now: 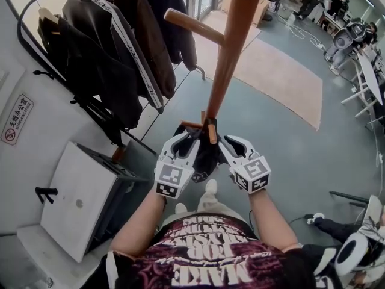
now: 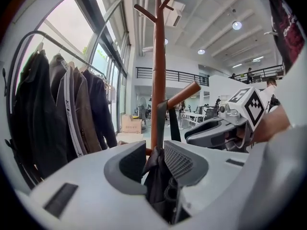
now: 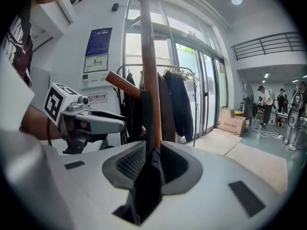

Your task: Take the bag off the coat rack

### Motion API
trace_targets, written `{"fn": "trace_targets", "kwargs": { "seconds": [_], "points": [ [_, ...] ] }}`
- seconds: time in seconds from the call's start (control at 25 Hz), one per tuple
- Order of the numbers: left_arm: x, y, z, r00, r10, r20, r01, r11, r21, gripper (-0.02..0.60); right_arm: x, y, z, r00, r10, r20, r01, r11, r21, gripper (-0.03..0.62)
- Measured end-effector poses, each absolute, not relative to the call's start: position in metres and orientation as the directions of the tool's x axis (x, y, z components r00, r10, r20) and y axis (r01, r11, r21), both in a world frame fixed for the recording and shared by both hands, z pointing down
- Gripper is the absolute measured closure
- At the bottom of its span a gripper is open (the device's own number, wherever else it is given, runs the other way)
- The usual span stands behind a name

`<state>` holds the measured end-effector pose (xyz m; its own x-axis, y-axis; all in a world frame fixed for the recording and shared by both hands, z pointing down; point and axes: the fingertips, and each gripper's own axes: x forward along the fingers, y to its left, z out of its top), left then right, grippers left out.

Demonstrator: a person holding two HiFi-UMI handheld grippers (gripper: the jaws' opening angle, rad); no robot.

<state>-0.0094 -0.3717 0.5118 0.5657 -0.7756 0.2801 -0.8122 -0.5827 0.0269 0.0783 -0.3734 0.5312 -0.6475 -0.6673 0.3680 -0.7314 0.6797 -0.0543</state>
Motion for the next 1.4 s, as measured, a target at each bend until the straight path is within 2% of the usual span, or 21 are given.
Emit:
{"fn": "trace_targets", "kwargs": {
  "seconds": [0.52,0.6,0.64,0.76,1.4],
  "points": [
    [0.022,-0.395,0.527,0.564,-0.768,0.303,-0.8,-0.599,-0.029,0.481,0.048,-0.393,0.537,-0.693,-0.632,0.348,-0.697,0.71,-0.098,0.494],
    [0.022,-0.396,0.528,0.532,-0.792,0.301,-0.818,-0.572,-0.06,0.546,0.047,-0.394,0.536,-0.693,-0.636,0.34,-0.699,0.707,-0.103,0.505],
    [0.021,-0.397,0.528,0.517,-0.803,0.297,-0.825,-0.56,-0.076,0.568,0.047,-0.395,0.536,-0.689,-0.642,0.336,-0.704,0.704,-0.098,0.544],
    [0.019,-0.398,0.528,0.501,-0.817,0.286,-0.834,-0.544,-0.093,0.571,0.048,-0.397,0.536,-0.675,-0.661,0.329,-0.718,0.691,-0.085,0.582],
    [0.007,-0.384,0.498,0.503,-0.822,0.266,-0.857,-0.514,0.033,0.574,0.061,-0.383,0.514,-0.692,-0.653,0.308,-0.717,0.669,-0.195,0.585]
  ]
}}
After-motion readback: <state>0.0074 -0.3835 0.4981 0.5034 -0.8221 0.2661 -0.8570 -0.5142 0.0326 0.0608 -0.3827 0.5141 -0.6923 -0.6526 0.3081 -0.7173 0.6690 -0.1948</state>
